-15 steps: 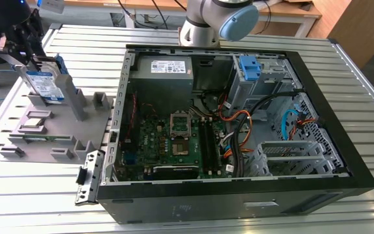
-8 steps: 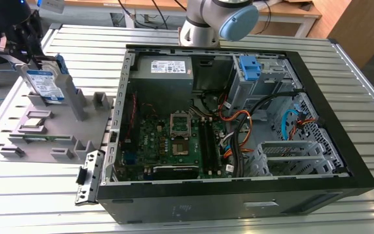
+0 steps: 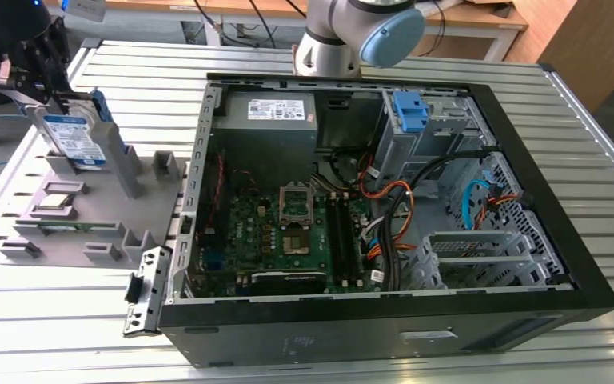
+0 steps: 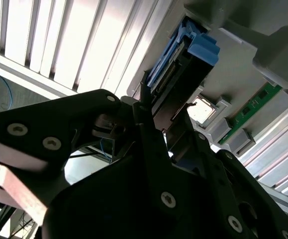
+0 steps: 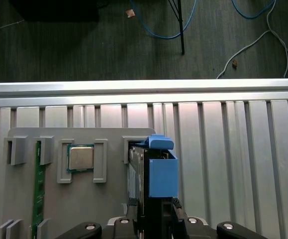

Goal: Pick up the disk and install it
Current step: 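Pick up the disk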

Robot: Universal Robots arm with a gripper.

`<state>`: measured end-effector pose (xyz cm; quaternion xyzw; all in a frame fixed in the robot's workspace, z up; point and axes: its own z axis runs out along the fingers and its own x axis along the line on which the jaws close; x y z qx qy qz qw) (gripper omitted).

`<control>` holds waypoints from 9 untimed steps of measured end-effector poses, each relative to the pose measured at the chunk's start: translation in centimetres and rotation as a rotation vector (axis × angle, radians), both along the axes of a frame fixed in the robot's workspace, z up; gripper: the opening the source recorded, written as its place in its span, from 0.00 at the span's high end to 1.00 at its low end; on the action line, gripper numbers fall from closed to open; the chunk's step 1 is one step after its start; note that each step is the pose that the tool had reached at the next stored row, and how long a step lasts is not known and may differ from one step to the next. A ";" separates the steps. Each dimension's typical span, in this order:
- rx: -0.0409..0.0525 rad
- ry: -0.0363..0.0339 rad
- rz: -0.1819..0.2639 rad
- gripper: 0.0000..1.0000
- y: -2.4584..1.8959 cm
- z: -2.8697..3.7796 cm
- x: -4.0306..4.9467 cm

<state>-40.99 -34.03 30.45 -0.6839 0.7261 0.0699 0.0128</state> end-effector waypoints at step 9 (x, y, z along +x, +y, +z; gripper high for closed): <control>0.0004 0.0000 0.000 0.64 0.03 0.00 0.00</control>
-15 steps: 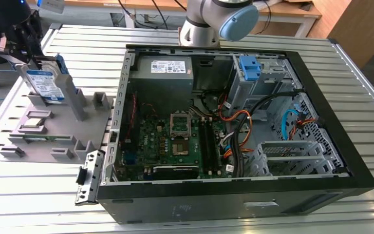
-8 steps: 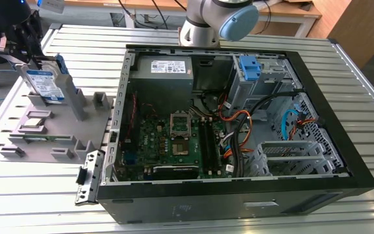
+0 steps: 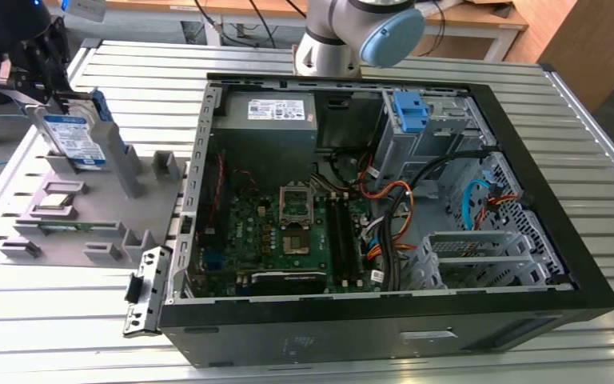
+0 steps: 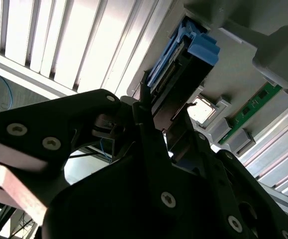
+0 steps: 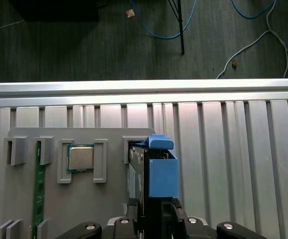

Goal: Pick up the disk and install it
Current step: 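Pick up the disk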

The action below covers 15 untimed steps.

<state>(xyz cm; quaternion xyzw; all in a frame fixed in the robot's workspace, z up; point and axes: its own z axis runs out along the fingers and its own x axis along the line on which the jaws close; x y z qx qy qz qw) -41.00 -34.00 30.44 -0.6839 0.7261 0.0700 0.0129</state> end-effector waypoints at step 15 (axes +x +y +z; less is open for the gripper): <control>0.0000 0.0001 0.046 0.57 -0.01 -0.07 0.00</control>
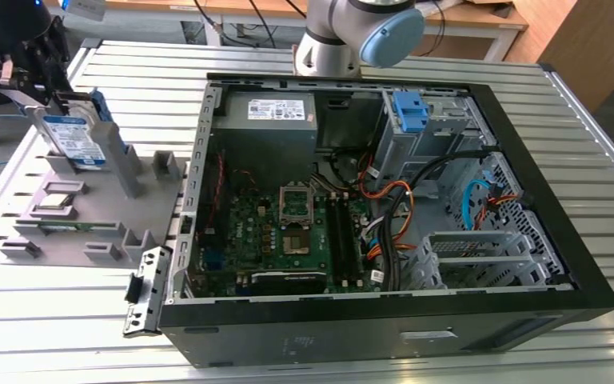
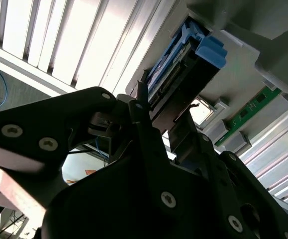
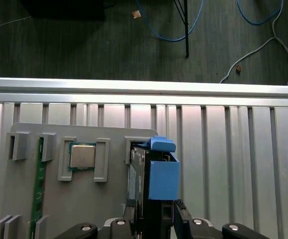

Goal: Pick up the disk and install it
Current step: 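Pick up the disk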

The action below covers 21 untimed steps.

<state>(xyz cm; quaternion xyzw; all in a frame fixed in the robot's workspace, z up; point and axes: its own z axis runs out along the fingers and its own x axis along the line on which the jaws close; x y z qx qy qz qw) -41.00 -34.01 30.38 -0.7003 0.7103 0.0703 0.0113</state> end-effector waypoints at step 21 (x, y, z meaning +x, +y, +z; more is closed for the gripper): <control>0.0000 0.0000 0.001 0.64 0.00 0.00 0.00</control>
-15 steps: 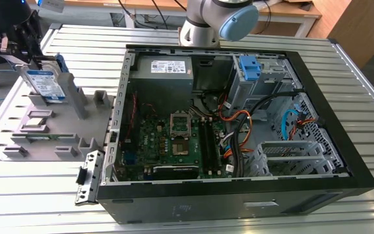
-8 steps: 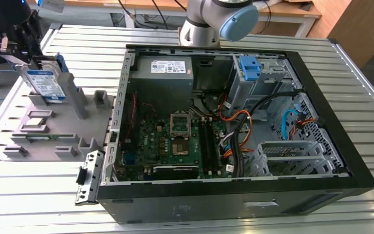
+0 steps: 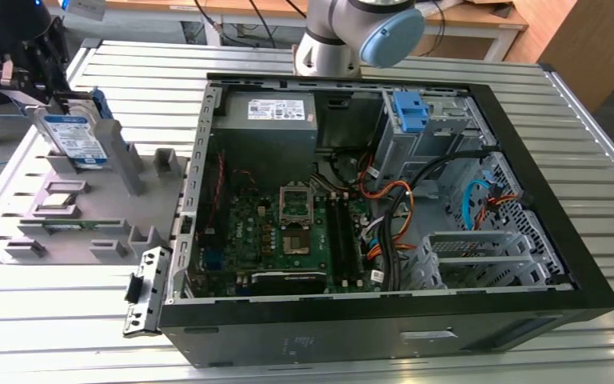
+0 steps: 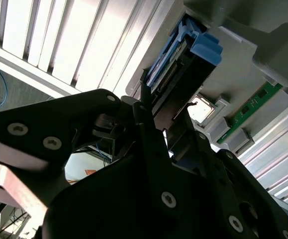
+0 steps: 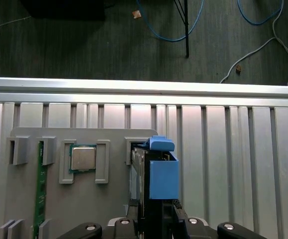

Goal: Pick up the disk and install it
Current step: 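Pick up the disk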

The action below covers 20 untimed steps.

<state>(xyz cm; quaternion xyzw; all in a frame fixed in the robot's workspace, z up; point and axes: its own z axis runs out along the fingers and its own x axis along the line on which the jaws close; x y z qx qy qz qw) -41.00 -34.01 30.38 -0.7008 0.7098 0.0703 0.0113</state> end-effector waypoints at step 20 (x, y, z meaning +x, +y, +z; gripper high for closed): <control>0.0001 -0.0001 0.000 0.65 0.00 1.29 0.00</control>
